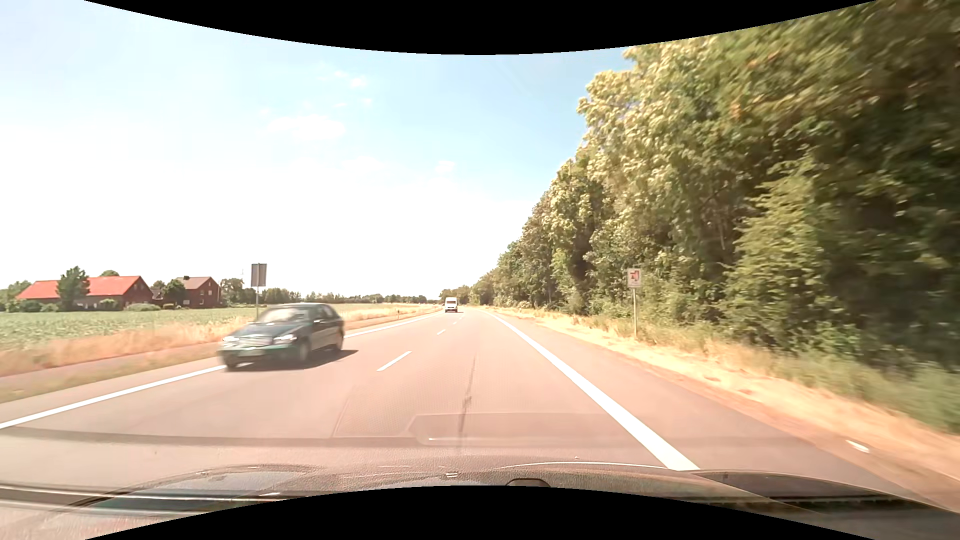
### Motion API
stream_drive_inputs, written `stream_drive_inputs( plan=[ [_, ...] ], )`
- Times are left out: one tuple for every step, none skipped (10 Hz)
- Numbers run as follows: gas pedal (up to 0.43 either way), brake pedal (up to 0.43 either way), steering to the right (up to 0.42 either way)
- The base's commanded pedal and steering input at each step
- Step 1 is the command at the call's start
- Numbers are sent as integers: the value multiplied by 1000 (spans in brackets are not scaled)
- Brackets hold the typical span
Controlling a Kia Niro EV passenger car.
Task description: Follow the waypoints while adhering to traffic rules and regulations
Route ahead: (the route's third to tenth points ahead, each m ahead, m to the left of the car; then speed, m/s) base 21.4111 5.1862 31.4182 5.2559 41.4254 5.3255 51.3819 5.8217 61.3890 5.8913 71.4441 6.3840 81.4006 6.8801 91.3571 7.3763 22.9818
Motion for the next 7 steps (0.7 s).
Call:
stream_drive_inputs(
  plan=[
    [248, 0, -6],
    [248, 0, -6],
    [248, 0, -6],
    [248, 0, -6],
    [248, 0, -6],
    [248, 0, -6],
    [240, 0, -6]
  ],
)
